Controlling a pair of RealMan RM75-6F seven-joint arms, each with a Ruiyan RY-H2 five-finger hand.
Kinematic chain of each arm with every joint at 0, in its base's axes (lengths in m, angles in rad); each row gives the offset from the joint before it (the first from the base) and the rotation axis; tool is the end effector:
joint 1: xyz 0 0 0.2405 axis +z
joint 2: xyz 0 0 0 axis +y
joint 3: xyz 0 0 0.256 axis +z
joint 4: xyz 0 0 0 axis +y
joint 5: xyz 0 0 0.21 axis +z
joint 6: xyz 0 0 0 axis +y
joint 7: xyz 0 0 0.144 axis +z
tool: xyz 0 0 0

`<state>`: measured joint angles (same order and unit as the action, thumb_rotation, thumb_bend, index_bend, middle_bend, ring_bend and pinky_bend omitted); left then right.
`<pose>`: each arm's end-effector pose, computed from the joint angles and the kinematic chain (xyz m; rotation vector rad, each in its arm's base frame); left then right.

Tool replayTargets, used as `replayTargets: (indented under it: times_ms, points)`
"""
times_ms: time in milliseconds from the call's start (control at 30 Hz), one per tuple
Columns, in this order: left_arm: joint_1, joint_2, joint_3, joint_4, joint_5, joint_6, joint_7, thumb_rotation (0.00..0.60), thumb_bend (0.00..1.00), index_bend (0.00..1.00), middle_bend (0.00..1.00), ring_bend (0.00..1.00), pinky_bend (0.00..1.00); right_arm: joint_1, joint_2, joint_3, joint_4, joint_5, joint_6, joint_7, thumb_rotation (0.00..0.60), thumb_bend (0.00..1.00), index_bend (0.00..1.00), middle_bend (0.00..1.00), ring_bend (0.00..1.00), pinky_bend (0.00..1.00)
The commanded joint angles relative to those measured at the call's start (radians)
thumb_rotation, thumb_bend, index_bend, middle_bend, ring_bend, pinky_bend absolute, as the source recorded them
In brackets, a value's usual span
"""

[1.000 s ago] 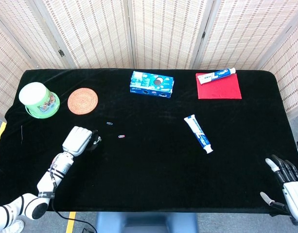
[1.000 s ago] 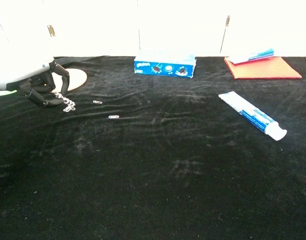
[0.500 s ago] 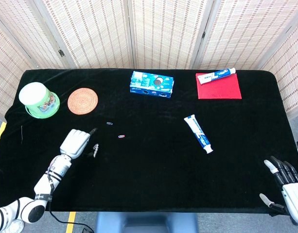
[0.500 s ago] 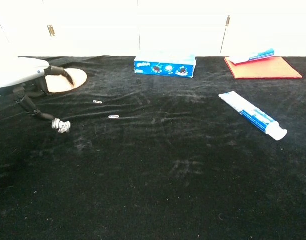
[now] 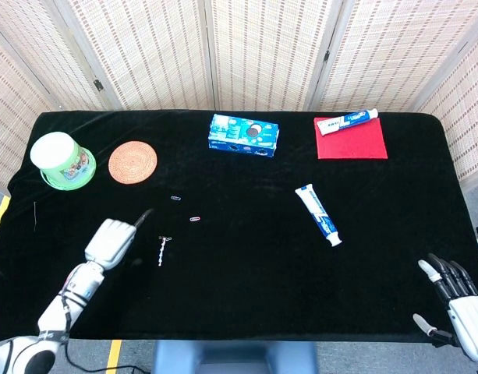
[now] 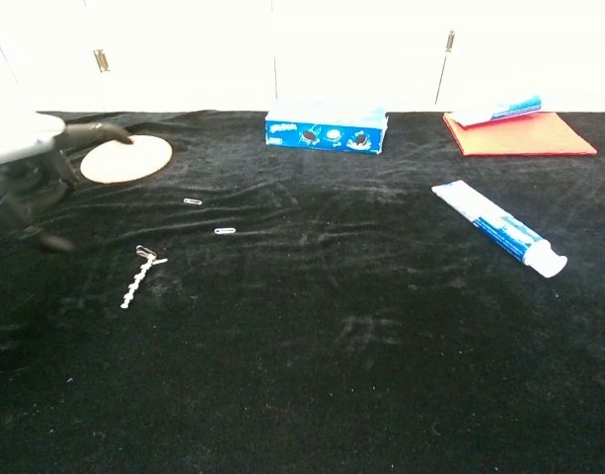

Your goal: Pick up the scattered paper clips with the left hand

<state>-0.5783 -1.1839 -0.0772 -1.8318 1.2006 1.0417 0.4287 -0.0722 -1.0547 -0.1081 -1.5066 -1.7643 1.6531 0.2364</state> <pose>-0.1874 0.2865 0.0714 -1.8872 -0.8594 -0.7801 -0.3229 -0.0954 0.1738 1.5015 -0.9976 0.9828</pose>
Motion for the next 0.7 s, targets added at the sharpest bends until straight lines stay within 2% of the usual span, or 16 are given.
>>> replayTargets:
  times_ms: [33, 100, 200, 333, 433, 500, 700]
  points:
    - [0.105, 0.054, 0.088, -0.056, 0.050, 0.119, 0.045, 0.600, 0.11, 0.00, 0.00, 0.01, 0.07, -0.001, 0.001, -0.002, 0.002, -0.002, 0.002, 0.001, 0.600, 0.24, 0.00, 0.00, 0.00, 0.00]
    - [0.188, 0.041, 0.137, -0.019, 0.143, 0.234, 0.005, 0.600, 0.11, 0.00, 0.00, 0.00, 0.00, -0.003, 0.002, -0.002, 0.003, -0.001, 0.005, 0.001, 0.600, 0.24, 0.00, 0.00, 0.00, 0.00]
    - [0.315, 0.006, 0.196, 0.077, 0.240, 0.404, -0.048, 0.600, 0.11, 0.00, 0.00, 0.00, 0.00, -0.006, 0.001, -0.005, 0.002, -0.006, 0.010, -0.008, 0.600, 0.24, 0.00, 0.00, 0.00, 0.00]
    - [0.454, -0.051, 0.242, 0.233, 0.311, 0.576, -0.148, 0.600, 0.11, 0.00, 0.00, 0.00, 0.00, -0.016, -0.005, -0.009, 0.003, -0.024, 0.033, -0.022, 0.600, 0.24, 0.00, 0.00, 0.00, 0.00]
    - [0.497, -0.040, 0.264, 0.261, 0.336, 0.607, -0.175, 0.600, 0.11, 0.01, 0.00, 0.00, 0.00, -0.019, -0.011, -0.014, 0.003, -0.043, 0.041, -0.041, 0.600, 0.24, 0.00, 0.00, 0.00, 0.00]
    - [0.512, -0.039, 0.257, 0.263, 0.371, 0.644, -0.193, 0.600, 0.11, 0.02, 0.00, 0.00, 0.00, -0.016, -0.016, -0.018, 0.000, -0.054, 0.037, -0.056, 0.600, 0.24, 0.00, 0.00, 0.00, 0.00]
    - [0.525, -0.024, 0.249, 0.252, 0.367, 0.607, -0.204, 0.600, 0.11, 0.02, 0.00, 0.00, 0.00, -0.009, -0.034, -0.009, -0.016, -0.039, 0.004, -0.125, 0.600, 0.24, 0.00, 0.00, 0.00, 0.00]
